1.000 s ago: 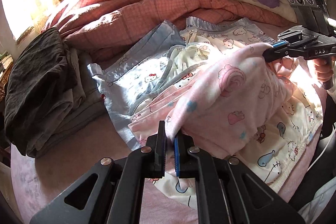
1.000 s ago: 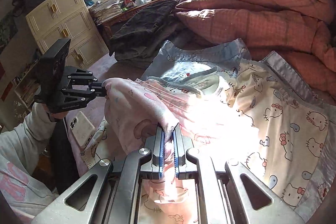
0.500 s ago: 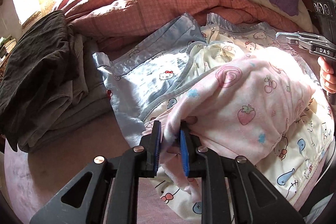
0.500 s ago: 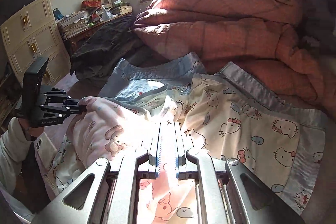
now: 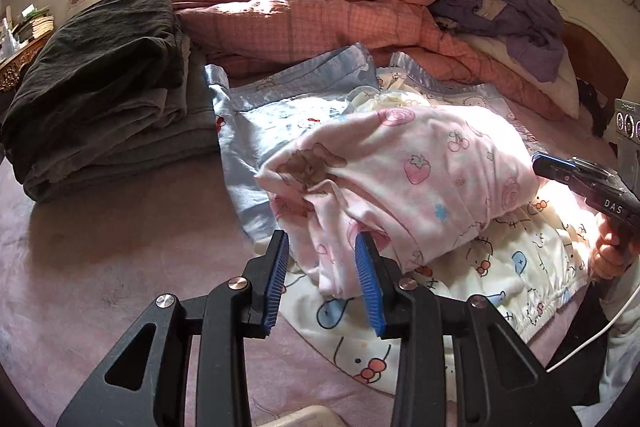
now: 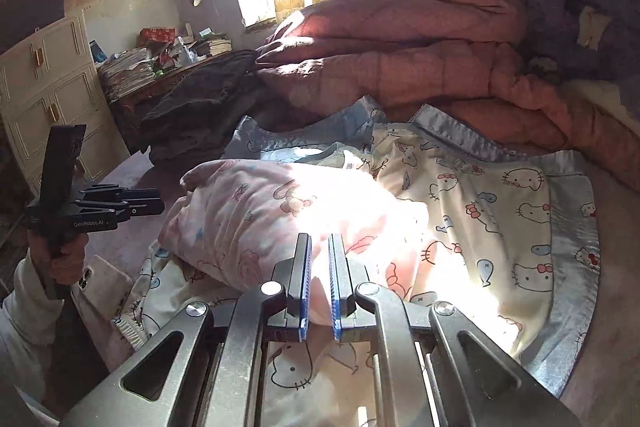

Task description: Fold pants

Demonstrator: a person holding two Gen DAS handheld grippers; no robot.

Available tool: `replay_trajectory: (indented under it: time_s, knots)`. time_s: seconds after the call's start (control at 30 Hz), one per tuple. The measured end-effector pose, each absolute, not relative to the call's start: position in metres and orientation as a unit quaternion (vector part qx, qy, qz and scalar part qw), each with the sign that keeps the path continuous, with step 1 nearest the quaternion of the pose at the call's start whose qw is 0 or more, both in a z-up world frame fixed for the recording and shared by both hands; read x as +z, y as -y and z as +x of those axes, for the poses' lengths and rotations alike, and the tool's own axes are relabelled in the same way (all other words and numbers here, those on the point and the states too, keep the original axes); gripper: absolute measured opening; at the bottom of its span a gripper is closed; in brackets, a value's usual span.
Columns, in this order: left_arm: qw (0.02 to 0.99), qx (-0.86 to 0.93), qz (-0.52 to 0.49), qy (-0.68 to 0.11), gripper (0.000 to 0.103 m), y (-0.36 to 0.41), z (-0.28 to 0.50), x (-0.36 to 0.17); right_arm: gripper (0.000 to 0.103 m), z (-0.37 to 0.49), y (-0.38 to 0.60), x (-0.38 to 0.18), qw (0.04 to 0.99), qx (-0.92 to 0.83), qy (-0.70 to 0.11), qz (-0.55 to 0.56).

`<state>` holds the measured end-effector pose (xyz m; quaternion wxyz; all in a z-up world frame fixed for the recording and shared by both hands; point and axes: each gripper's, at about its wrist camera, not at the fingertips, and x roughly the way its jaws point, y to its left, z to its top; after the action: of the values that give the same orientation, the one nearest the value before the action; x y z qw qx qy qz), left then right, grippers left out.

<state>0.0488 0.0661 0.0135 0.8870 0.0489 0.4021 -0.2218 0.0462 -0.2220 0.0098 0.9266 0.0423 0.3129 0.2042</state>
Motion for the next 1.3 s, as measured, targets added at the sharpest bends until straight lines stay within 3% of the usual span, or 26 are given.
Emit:
replay_trajectory:
  time_s: [0.13, 0.17, 0.2, 0.23, 0.43, 0.63, 0.67, 0.77, 0.93, 0.97, 1.03, 1.07, 1.1, 1.3]
  knots:
    - [0.877, -0.222, 0.069, -0.420, 0.033, -0.052, 0.047, -0.003, 0.008, 0.045, 0.214, -0.005, 0.933, 0.164, -0.321, 0.013]
    - [0.875, -0.223, 0.067, -0.425, 0.025, -0.051, 0.048, -0.007, 0.007, 0.046, 0.216, -0.007, 0.935, 0.150, -0.320, 0.010]
    - [0.871, -0.227, 0.064, -0.432, 0.010, -0.051, 0.050, -0.010, 0.008, 0.049, 0.218, -0.010, 0.938, 0.130, -0.322, 0.008]
    - [0.867, -0.232, 0.059, -0.436, 0.005, -0.052, 0.050, -0.012, 0.007, 0.052, 0.222, -0.012, 0.939, 0.114, -0.325, 0.009]
    - [0.899, -0.212, 0.081, -0.374, 0.004, -0.060, 0.023, 0.019, 0.008, 0.064, 0.236, -0.024, 0.929, 0.105, -0.352, 0.036]
    - [0.901, -0.199, 0.074, -0.379, 0.005, -0.069, 0.020, 0.015, 0.008, 0.062, 0.233, -0.020, 0.932, 0.100, -0.348, 0.026]
    - [0.899, -0.195, 0.080, -0.385, 0.005, -0.067, 0.022, 0.010, 0.012, 0.059, 0.235, -0.017, 0.933, 0.104, -0.344, 0.032]
    - [0.898, -0.184, 0.091, -0.390, 0.005, -0.063, 0.024, 0.001, 0.048, 0.044, 0.238, -0.004, 0.933, 0.142, -0.325, 0.053]
    - [0.900, -0.183, 0.086, -0.385, 0.005, -0.064, 0.025, 0.001, 0.050, 0.021, 0.226, -0.004, 0.930, 0.174, -0.322, 0.025]
    - [0.901, -0.182, 0.086, -0.384, 0.005, -0.064, 0.024, 0.002, 0.049, 0.020, 0.223, -0.008, 0.929, 0.174, -0.327, 0.017]
    - [0.902, -0.182, 0.086, -0.382, 0.005, -0.063, 0.023, 0.002, 0.036, 0.024, 0.218, -0.016, 0.926, 0.161, -0.342, 0.000]
    - [0.903, -0.180, 0.089, -0.380, 0.005, -0.062, 0.022, 0.002, 0.015, 0.027, 0.216, -0.020, 0.925, 0.153, -0.347, -0.006]
    - [0.904, -0.179, 0.090, -0.377, 0.005, -0.062, 0.021, 0.003, 0.003, 0.028, 0.216, -0.022, 0.925, 0.150, -0.349, -0.006]
    - [0.916, -0.175, 0.082, -0.352, 0.005, -0.066, 0.015, 0.014, 0.002, 0.021, 0.231, -0.009, 0.951, 0.077, -0.299, 0.006]
